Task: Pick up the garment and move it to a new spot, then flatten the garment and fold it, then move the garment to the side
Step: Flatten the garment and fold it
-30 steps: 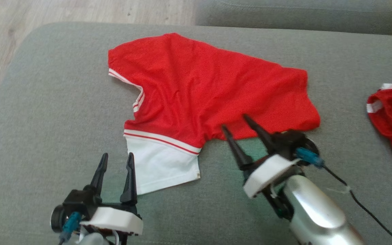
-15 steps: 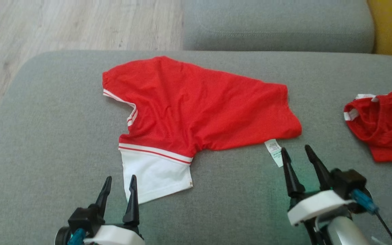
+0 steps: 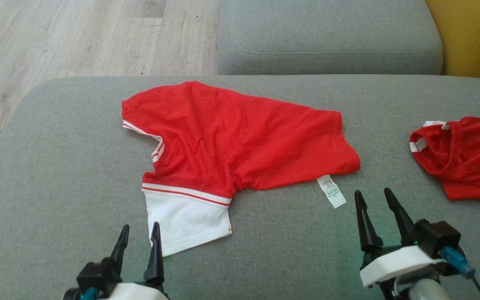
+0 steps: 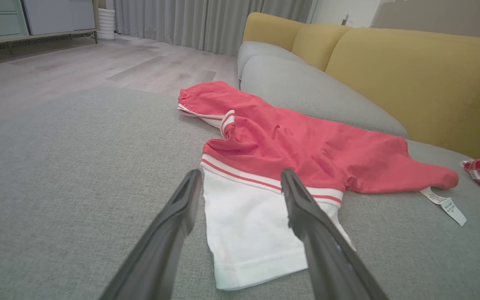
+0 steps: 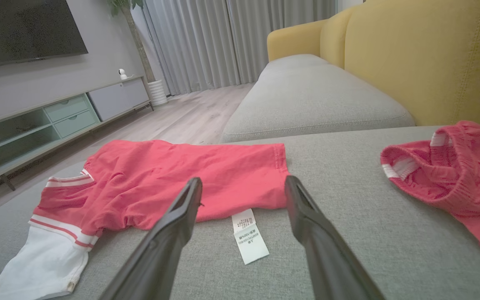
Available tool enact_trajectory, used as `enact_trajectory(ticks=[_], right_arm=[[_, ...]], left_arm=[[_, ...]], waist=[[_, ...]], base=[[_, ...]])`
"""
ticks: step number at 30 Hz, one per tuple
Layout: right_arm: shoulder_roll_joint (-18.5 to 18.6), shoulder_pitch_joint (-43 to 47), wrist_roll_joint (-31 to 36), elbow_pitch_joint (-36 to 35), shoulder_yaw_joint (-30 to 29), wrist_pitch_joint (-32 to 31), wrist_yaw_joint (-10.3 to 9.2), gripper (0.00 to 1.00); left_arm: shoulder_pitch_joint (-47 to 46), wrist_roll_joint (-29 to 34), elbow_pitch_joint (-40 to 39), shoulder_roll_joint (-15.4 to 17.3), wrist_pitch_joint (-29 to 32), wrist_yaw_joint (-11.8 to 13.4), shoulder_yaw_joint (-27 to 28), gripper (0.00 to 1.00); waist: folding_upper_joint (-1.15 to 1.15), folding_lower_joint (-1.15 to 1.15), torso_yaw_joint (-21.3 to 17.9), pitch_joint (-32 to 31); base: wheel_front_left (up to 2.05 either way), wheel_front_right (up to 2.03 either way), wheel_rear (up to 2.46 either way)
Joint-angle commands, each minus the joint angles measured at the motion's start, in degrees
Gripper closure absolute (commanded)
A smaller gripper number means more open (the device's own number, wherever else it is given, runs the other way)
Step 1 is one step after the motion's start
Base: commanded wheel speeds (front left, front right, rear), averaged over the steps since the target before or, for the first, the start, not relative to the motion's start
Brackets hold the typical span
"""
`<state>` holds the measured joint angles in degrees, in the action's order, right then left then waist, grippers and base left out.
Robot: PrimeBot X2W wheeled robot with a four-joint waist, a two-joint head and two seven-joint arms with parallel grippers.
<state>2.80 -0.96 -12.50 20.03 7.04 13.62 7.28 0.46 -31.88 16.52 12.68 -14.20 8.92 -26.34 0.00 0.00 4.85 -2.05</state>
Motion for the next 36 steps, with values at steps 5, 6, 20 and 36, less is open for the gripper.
enact_trajectory(ticks=[5,6,20,36], right_arm=[[0.08,-0.53,0.95,-2.4,0.63,-0.2,0.21,0.0],[0.08,-0.47,0.97,-2.44,0.59,-0.26,0.21,0.0],[0.08,-0.48,1.57,-3.25,2.03,-1.05,0.21,0.0],[0.08,-2.8,3.19,-3.05,0.54,-1.63,0.21,0.0]], left_arm=[[-1.59,-0.13,-1.83,1.05,-0.64,0.39,2.23,0.0],[-1.6,-0.1,-1.86,1.07,-0.65,0.38,2.21,0.0],[-3.18,-0.71,4.7,0.16,5.7,1.29,0.08,0.0],[-9.95,-3.29,15.06,-3.34,9.45,-0.68,-0.89,0.57]], waist=[[0.0,0.0,0.23,0.08],[0.0,0.0,0.29,0.1],[0.0,0.0,-0.27,1.93],[0.0,0.0,-3.18,7.31]], base=[[0.0,0.0,0.0],[0.0,0.0,0.0],[0.0,0.0,0.0],[0.0,0.0,0.0]])
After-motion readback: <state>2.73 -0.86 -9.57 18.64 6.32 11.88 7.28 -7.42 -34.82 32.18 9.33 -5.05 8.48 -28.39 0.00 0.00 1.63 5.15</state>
